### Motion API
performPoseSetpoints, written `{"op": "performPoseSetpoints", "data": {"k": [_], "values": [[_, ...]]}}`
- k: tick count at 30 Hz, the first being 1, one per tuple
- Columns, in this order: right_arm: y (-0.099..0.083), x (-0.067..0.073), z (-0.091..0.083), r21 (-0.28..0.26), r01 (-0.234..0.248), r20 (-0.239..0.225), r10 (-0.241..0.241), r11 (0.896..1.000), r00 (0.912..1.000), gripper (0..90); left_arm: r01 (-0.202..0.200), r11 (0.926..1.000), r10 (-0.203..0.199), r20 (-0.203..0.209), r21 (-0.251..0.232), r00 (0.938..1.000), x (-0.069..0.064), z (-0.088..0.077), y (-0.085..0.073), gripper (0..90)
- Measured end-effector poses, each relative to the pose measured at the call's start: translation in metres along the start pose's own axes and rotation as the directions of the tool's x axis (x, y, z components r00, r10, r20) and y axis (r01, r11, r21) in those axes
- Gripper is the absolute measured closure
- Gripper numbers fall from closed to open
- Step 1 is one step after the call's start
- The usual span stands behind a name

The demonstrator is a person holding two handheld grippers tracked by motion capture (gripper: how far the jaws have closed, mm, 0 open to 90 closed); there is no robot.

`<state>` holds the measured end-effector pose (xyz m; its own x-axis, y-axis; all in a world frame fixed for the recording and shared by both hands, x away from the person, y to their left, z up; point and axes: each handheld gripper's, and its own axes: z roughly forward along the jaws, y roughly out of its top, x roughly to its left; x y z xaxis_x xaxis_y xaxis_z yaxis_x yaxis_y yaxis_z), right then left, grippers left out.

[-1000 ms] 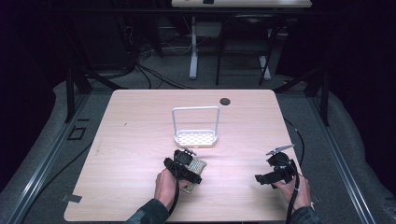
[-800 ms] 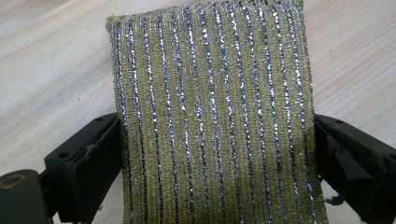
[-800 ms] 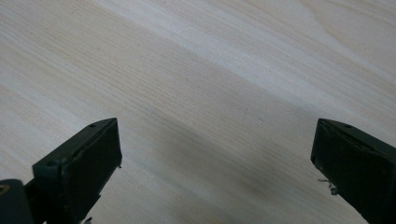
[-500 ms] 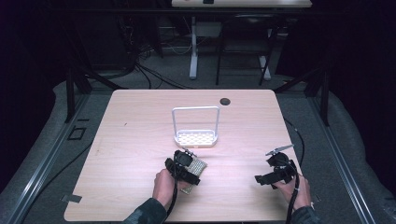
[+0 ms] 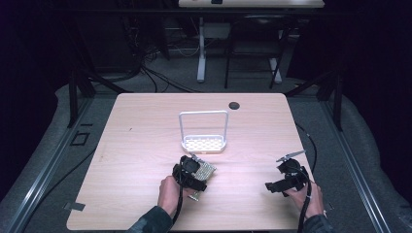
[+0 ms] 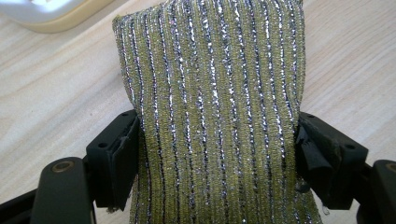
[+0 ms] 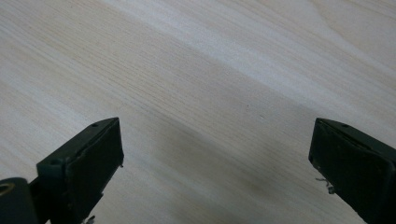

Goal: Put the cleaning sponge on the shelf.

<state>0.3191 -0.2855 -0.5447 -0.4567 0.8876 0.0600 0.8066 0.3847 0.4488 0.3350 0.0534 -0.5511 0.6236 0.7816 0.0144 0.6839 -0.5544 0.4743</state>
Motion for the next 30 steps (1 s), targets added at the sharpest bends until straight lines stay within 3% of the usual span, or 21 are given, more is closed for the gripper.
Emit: {"op": "performPoseSetpoints", "data": {"k": [17,30], "values": [[0.0,0.0,0.0,-0.002,0.001,0.006,-0.001,1.0,1.0,2.4,0.028,0.9967,-0.028,-0.001,-0.076,0.9996,0.007,-0.022,0.012,21.5],[0.0,0.0,0.001,0.004,0.005,0.006,-0.005,1.0,1.0,2.5,0.069,0.9901,-0.072,-0.021,-0.123,0.9972,0.018,-0.027,0.027,20.6]]}}
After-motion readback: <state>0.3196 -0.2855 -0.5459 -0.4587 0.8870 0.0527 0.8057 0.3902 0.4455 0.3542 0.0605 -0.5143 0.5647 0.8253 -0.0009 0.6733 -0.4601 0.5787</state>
